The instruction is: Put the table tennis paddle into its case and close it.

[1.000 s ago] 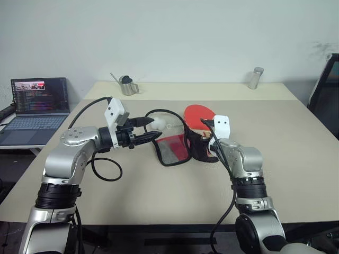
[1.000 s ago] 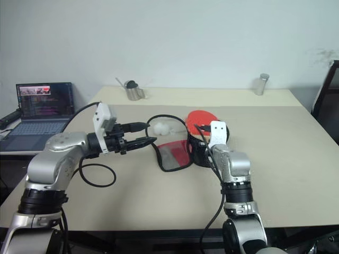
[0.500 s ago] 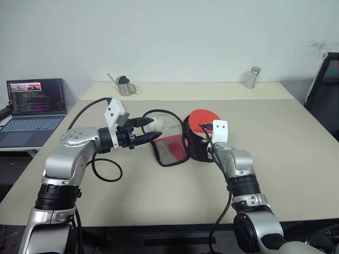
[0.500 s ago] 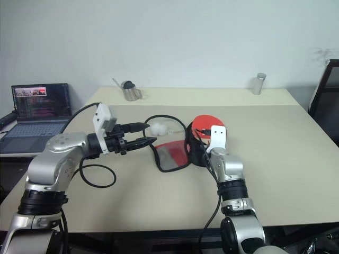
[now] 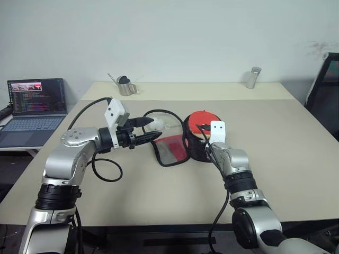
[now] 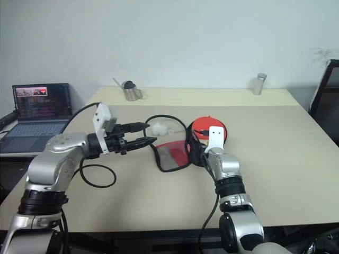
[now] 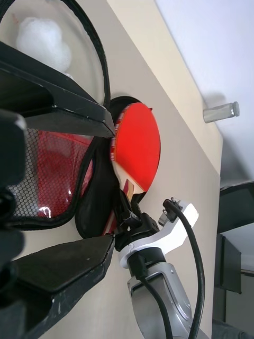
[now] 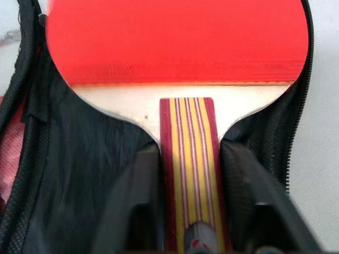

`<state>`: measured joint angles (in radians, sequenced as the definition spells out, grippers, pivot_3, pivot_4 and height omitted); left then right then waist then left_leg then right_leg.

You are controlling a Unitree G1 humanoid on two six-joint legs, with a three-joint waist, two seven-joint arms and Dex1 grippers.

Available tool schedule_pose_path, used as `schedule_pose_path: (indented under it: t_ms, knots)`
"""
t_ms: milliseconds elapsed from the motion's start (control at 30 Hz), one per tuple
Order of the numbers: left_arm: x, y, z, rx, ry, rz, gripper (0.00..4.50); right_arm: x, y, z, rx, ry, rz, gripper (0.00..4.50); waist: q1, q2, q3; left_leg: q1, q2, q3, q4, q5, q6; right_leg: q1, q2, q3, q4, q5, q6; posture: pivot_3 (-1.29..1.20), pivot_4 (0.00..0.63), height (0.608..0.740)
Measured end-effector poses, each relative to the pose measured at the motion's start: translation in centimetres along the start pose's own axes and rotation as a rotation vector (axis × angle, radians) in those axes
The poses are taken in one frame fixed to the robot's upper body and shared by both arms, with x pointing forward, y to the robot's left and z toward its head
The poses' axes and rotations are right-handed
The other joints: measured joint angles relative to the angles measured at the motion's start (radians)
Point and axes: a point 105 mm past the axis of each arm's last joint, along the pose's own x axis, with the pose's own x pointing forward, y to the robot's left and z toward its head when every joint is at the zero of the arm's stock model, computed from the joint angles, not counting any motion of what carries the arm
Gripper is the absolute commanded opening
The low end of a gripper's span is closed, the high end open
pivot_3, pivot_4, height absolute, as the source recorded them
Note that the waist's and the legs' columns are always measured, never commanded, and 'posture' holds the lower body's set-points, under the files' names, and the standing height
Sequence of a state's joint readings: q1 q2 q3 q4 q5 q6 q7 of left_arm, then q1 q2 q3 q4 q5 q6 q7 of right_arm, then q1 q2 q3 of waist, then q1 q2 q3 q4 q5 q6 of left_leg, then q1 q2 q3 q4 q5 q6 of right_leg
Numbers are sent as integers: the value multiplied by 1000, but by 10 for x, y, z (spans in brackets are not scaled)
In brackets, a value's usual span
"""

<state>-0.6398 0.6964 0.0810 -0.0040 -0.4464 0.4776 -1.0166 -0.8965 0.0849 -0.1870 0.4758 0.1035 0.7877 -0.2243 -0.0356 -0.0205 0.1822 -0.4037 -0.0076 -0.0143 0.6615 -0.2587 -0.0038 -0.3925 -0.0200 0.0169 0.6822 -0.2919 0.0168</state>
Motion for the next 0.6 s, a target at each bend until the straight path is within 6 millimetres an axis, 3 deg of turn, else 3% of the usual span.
schedule_pose_path:
  t_ms: [167,333,433,600]
  knots:
    - [0,0,0,7,-2,-1,3145,-4,7,3,17,-6,12,4384,0,0,0,0,0,0,0,0,0,0,0,0,0,0,0,0,150,740]
    - [0,0,-2,5,4,3,3145,-22,14,24,25,-43,81,4451,1,0,0,0,0,0,0,0,0,0,0,0,0,0,0,0,150,740]
    - [-2,4,-9,9,23,43,3145,-42,7,39,-3,-88,147,4451,3,0,0,-1,0,-1,0,0,0,0,0,0,-1,0,0,0,150,740]
    - [-8,28,-26,9,72,199,3145,-68,-7,22,-172,-66,284,4451,4,0,0,0,0,-1,0,0,0,1,0,-1,-1,0,0,0,150,740]
